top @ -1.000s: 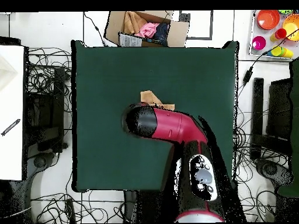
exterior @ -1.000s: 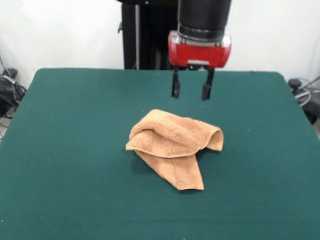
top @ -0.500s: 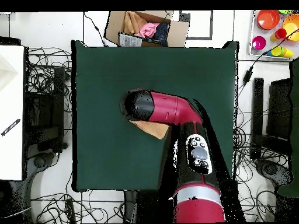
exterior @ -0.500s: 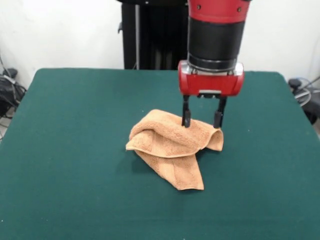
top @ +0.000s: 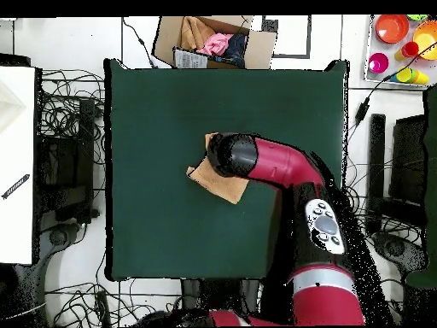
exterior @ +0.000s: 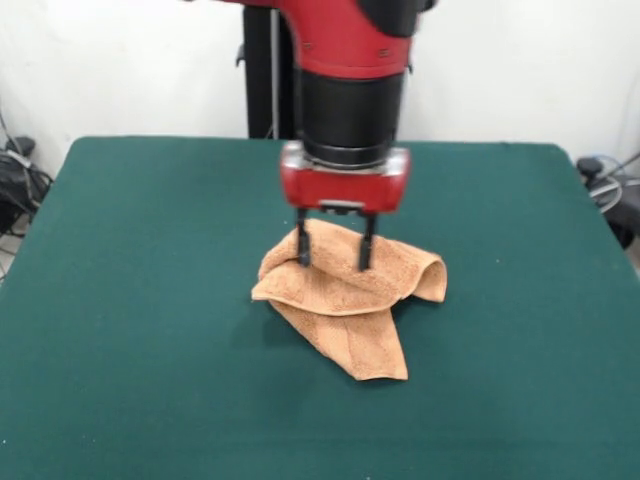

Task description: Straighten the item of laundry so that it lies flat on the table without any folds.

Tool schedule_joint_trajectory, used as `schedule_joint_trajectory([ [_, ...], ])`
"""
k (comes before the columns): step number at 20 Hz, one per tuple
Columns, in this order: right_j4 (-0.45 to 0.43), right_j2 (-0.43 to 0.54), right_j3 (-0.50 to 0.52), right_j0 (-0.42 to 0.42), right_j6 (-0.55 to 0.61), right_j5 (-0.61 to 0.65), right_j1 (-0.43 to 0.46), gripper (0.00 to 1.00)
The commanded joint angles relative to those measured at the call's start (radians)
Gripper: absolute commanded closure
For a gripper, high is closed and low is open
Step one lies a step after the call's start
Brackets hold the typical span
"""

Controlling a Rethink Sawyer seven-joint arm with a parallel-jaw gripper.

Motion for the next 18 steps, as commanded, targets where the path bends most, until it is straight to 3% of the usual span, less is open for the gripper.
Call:
schedule_joint_trajectory([
  [1, -0.074, 0.071, 0.077, -0.079, 0.010, -0.081, 0.015, 0.00],
  [8, -0.162, 0.066, 0.166, -0.103, 0.102, -0.315, 0.066, 0.00],
  [18, -0.194, 0.098, 0.184, -0.136, 0.103, -0.392, 0.128, 0.00],
])
